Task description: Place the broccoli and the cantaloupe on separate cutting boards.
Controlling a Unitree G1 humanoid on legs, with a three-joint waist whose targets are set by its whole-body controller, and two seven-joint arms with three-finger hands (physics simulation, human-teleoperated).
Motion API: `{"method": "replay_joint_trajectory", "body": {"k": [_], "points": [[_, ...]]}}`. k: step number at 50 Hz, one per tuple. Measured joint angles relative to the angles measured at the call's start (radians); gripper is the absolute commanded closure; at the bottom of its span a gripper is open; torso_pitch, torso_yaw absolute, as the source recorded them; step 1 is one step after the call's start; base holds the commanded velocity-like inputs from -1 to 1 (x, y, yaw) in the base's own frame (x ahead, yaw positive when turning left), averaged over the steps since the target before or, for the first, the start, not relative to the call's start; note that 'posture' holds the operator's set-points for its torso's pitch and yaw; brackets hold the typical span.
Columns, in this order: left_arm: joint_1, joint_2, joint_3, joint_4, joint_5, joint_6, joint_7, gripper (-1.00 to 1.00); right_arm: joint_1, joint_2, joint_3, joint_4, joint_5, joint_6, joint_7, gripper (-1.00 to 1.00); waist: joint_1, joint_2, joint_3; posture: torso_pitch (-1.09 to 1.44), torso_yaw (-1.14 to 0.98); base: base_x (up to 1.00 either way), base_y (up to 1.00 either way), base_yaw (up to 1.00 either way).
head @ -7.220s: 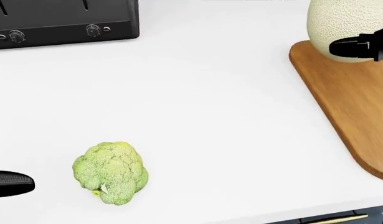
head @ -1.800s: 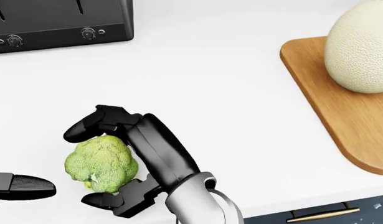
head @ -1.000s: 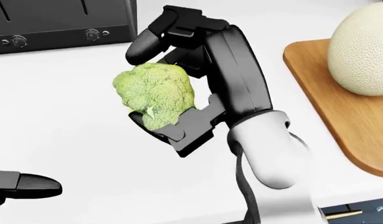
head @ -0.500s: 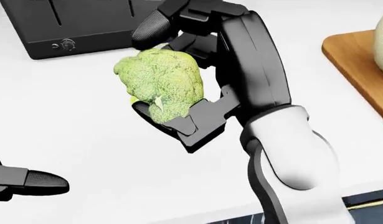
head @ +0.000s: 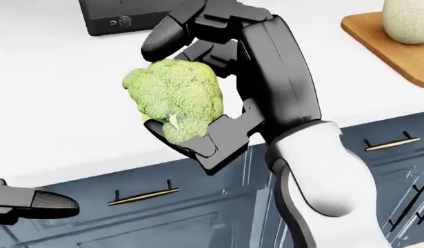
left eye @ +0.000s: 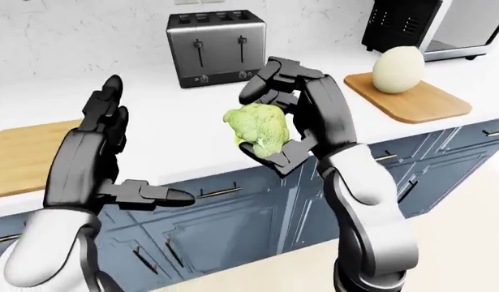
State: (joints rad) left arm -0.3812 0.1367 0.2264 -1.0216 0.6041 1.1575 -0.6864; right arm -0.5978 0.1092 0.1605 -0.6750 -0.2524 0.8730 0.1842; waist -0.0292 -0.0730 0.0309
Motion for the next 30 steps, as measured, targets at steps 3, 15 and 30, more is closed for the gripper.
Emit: {"method": "replay_joint_trajectory", "body": {"k": [3,15,30], "points": [[-0.014,0.005,0.007,-0.012,0.0,-0.007,0.008,-1.0,-0.011,0.002,0.005,-0.034,-0.003,0.003,0.01,1.0,-0.011,0.032,0.015,0.0,0.0,0.21,0.99,0.0],[-0.009,0.01,0.005,-0.013,0.019,0.004,-0.006,-1.0,0.018,0.014,0.022,-0.013,0.002,-0.008,0.017,1.0,-0.038,0.151,0.026,0.0,0.0,0.31,0.67,0.0],[0.004,0.014,0.0,-0.006,-0.014,0.0,0.031,-1.0,0.027,0.013,0.012,0.017,0.028,-0.056,0.001,1.0,0.002,0.137,0.043,0.0,0.0,0.34,0.11,0.0]]}}
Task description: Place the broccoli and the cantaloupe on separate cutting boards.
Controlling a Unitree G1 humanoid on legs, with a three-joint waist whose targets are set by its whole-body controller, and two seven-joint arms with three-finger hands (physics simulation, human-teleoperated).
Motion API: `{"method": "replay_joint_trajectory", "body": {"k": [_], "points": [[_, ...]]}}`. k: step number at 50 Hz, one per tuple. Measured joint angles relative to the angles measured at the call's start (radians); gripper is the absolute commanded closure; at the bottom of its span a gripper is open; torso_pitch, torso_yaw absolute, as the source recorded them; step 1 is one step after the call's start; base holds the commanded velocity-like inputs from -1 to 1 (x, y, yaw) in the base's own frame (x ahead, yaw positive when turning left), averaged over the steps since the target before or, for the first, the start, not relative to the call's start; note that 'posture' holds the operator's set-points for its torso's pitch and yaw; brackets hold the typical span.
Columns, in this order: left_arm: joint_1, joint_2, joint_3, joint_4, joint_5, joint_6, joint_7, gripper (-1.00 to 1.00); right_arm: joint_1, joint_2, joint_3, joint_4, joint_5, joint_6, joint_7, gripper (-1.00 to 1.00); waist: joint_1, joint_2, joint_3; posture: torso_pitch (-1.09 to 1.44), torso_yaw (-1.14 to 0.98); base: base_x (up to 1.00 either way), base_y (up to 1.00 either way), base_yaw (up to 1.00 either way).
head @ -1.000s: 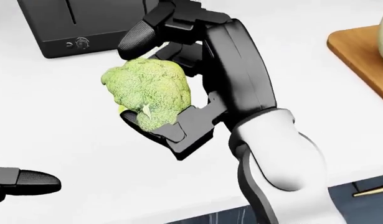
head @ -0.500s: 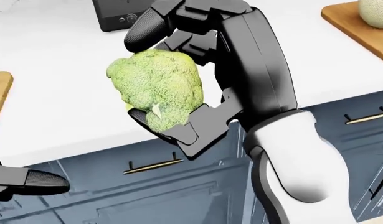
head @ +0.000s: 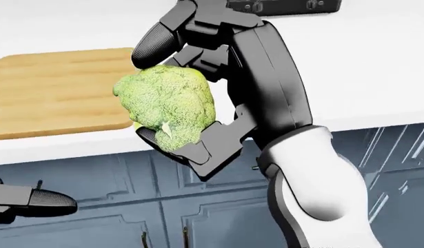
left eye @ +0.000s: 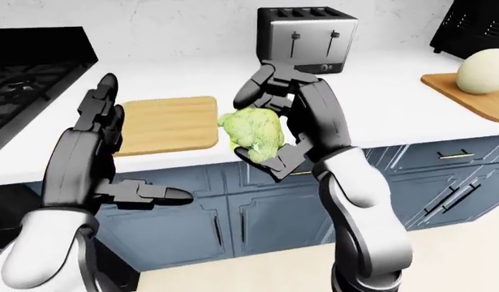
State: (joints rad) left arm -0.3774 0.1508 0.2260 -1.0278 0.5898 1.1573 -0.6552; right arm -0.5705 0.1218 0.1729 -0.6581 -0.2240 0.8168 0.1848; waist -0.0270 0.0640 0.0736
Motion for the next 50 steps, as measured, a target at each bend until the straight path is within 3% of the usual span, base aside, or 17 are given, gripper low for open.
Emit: {"method": "replay_joint_trajectory", "body": {"k": [8,10,11,13,15,16,18,22,26,28,30,33,38,40,45,48,50], "points": [[-0.007,0.013,-0.023,-0.009,-0.035,-0.002,0.032,-1.0,0.001,0.0,-0.013,-0.019,-0.001,-0.009,-0.007,1.0,-0.019,-0.009,-0.016,0.0,0.0,0.51,0.0,0.0],[0.002,0.01,-0.031,-0.006,-0.045,0.001,0.033,-1.0,0.018,-0.008,-0.019,-0.029,0.0,-0.008,-0.012,1.0,-0.031,0.019,0.016,0.0,0.0,0.41,0.0,0.0],[0.006,0.013,-0.032,0.0,-0.049,0.008,0.031,-1.0,0.023,-0.009,-0.021,-0.024,-0.002,0.0,-0.014,1.0,-0.032,0.007,0.017,0.0,0.0,0.21,0.0,0.0],[-0.002,0.017,-0.027,0.005,-0.05,0.018,0.029,-1.0,0.01,-0.01,-0.023,-0.004,-0.003,0.01,-0.018,1.0,-0.019,-0.029,-0.021,0.0,0.0,0.04,0.0,0.0],[-0.016,0.022,-0.021,-0.002,-0.046,0.014,0.034,-1.0,-0.007,-0.007,-0.021,-0.015,-0.002,0.013,-0.022,1.0,-0.013,-0.051,-0.02,0.0,0.0,0.0,0.0,0.0],[-0.016,0.023,-0.022,-0.007,-0.045,0.012,0.037,-1.0,-0.009,-0.007,-0.018,-0.027,-0.001,0.012,-0.023,1.0,-0.011,-0.052,-0.015,0.0,0.0,0.0,0.0,0.0],[-0.014,0.03,-0.021,-0.008,-0.045,0.014,0.04,-1.0,-0.014,-0.001,-0.011,-0.037,0.004,0.007,-0.025,1.0,0.015,-0.025,-0.017,0.0,0.0,0.0,0.0,0.0],[-0.005,0.035,-0.015,0.018,-0.045,0.036,0.05,-1.0,0.007,-0.009,0.015,-0.034,0.007,0.036,-0.012,1.0,0.034,-0.033,0.013,0.0,0.0,0.0,0.0,0.0],[-0.012,0.037,-0.023,0.002,-0.055,0.03,0.057,-1.0,0.001,-0.013,0.001,-0.012,-0.01,0.016,-0.009,1.0,0.036,-0.074,0.005,0.0,0.0,0.0,0.0,0.0],[-0.015,0.036,-0.024,-0.009,-0.059,0.019,0.059,-1.0,0.001,-0.011,-0.001,-0.017,-0.019,-0.001,-0.008,1.0,0.043,-0.103,-0.011,0.0,0.0,0.0,0.07,0.0],[-0.001,0.027,-0.035,0.002,-0.065,0.022,0.057,-1.0,0.015,-0.014,-0.009,-0.005,-0.026,-0.01,-0.006,1.0,0.025,-0.081,-0.023,0.0,0.0,0.0,0.21,0.0],[-0.002,0.028,-0.037,0.006,-0.075,0.025,0.052,-1.0,0.018,-0.009,-0.024,0.016,-0.03,-0.013,-0.011,1.0,0.023,-0.09,-0.045,0.0,0.0,0.0,0.06,0.0],[-0.008,0.025,-0.019,-0.011,-0.061,-0.002,0.047,-1.0,0.011,-0.006,-0.005,-0.008,-0.035,-0.043,-0.009,1.0,0.008,-0.026,-0.044,0.0,0.0,0.0,0.03,0.0],[0.006,0.02,-0.01,0.005,-0.051,0.006,0.04,-1.0,0.027,-0.003,0.008,0.006,-0.034,-0.035,-0.001,1.0,0.021,-0.048,-0.035,0.0,0.0,0.0,0.16,0.0],[0.002,0.015,-0.012,0.006,-0.03,0.015,0.033,-1.0,0.026,-0.003,0.003,0.005,-0.031,-0.018,0.008,1.0,0.025,-0.082,-0.046,0.0,0.0,0.0,0.15,0.0],[-0.002,0.009,-0.029,-0.005,-0.034,0.005,0.026,-1.0,0.029,-0.011,-0.013,-0.015,-0.038,-0.025,0.003,1.0,0.011,-0.052,-0.043,0.0,0.0,0.0,0.15,0.0],[-0.007,0.009,-0.033,-0.003,-0.037,0.002,0.016,-1.0,0.027,-0.011,-0.022,-0.01,-0.044,-0.028,-0.003,1.0,0.007,-0.05,-0.045,0.0,0.0,0.0,0.14,0.0]]}}
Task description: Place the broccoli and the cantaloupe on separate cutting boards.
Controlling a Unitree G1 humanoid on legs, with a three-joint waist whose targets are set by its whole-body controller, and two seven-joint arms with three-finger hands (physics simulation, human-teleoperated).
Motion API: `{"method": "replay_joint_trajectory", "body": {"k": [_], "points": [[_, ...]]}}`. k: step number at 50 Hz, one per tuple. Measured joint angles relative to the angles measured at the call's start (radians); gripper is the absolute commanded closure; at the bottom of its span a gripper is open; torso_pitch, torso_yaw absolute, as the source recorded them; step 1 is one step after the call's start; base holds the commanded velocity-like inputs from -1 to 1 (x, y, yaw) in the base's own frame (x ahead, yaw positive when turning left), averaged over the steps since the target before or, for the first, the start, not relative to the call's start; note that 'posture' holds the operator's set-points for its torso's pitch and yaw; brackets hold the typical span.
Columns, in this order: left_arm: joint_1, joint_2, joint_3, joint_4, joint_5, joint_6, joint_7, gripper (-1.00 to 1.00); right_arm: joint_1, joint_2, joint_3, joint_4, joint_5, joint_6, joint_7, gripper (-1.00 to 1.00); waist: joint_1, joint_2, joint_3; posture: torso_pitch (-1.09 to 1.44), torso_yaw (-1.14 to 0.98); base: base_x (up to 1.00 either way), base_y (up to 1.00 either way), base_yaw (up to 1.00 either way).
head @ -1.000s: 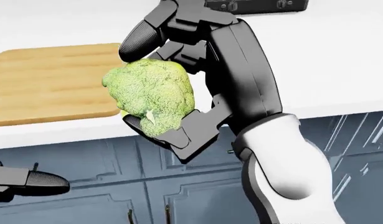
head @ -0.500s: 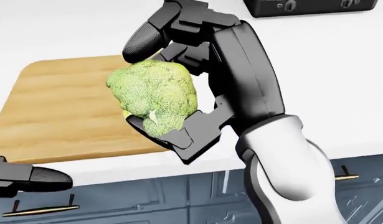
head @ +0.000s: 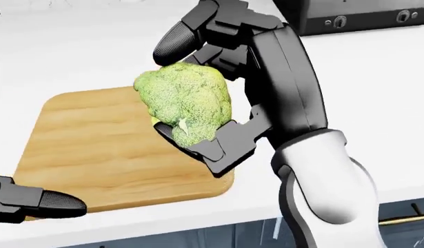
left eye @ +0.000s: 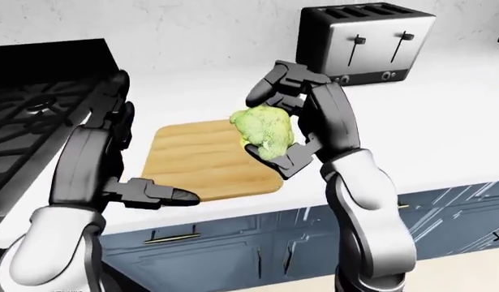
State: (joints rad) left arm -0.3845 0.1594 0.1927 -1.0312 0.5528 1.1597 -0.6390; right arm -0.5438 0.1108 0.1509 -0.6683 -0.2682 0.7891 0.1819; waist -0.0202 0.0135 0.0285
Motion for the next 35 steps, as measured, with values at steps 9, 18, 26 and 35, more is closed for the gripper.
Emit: {"method": "replay_joint_trajectory", "body": {"k": [9,18,26,35], "points": [[0.005,0.005,0.015,0.006,0.017,0.007,0.006,-1.0,0.008,0.01,0.033,0.012,0.005,-0.003,0.009,1.0,0.018,0.048,0.013,0.0,0.0,0.0,0.15,0.0],[-0.004,0.02,-0.007,-0.005,-0.013,0.013,0.039,-1.0,0.038,-0.003,0.038,-0.017,-0.003,0.006,0.011,1.0,0.021,-0.004,0.025,0.0,0.0,0.0,0.05,0.0],[0.02,0.02,-0.004,0.014,-0.044,0.024,0.06,-1.0,0.088,-0.014,0.036,0.099,-0.099,-0.02,0.033,1.0,0.035,-0.027,0.02,0.0,0.0,0.0,0.0,0.0],[0.023,0.009,0.004,0.003,-0.037,-0.004,0.045,-1.0,0.086,0.003,0.015,0.193,-0.171,-0.117,0.012,1.0,0.024,-0.005,0.0,0.0,0.0,0.0,0.0,0.0]]}}
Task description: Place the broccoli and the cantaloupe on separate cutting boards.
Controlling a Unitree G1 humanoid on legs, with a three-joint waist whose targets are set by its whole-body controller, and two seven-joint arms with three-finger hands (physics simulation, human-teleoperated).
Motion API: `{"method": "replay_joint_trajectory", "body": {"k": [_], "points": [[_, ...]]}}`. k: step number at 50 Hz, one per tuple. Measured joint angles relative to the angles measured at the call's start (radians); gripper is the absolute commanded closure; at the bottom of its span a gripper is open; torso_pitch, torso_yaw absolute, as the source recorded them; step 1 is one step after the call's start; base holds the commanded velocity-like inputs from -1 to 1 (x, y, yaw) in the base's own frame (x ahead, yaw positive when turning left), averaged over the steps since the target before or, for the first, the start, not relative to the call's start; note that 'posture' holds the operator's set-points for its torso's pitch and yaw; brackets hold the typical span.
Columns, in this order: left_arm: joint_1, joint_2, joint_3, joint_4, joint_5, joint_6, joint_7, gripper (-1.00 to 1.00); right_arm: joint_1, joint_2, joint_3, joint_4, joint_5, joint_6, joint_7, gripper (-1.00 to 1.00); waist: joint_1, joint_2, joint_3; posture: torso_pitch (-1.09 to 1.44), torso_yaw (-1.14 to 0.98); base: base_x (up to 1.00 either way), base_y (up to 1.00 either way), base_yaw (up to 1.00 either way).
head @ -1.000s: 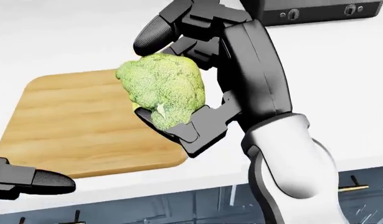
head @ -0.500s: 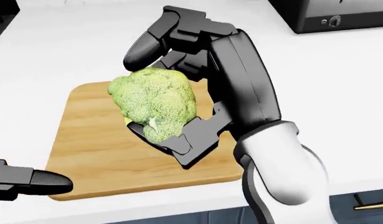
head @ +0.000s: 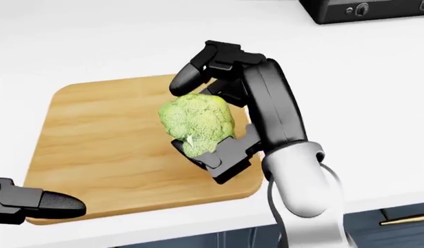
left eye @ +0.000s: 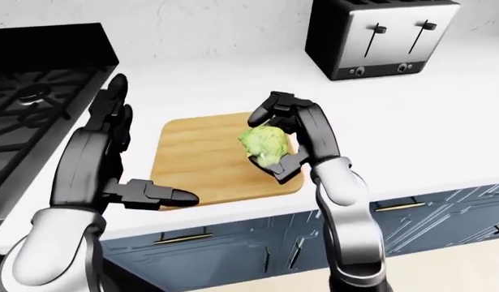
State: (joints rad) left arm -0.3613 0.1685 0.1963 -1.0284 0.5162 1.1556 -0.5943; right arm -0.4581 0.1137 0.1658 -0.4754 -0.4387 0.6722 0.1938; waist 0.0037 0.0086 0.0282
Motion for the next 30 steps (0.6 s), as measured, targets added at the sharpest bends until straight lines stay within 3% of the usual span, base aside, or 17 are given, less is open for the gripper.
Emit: {"method": "replay_joint_trajectory", "body": {"k": [13,20,30], "points": [[-0.004,0.018,-0.001,0.001,-0.023,0.015,0.023,-1.0,-0.075,0.012,-0.002,0.174,0.013,-0.052,-0.046,1.0,-0.003,-0.001,-0.002,0.0,0.0,0.0,0.0,0.0],[-0.001,0.006,0.003,0.003,-0.004,0.008,0.01,-1.0,-0.073,0.018,0.0,0.196,-0.007,-0.071,-0.028,0.65,-0.003,-0.003,0.001,0.0,0.0,0.0,0.0,0.0],[0.013,-0.014,0.019,0.002,0.01,-0.013,-0.012,-1.0,-0.072,0.024,0.0,0.247,-0.022,-0.104,-0.016,0.4,-0.002,-0.002,0.001,0.0,0.0,0.0,0.0,0.0]]}}
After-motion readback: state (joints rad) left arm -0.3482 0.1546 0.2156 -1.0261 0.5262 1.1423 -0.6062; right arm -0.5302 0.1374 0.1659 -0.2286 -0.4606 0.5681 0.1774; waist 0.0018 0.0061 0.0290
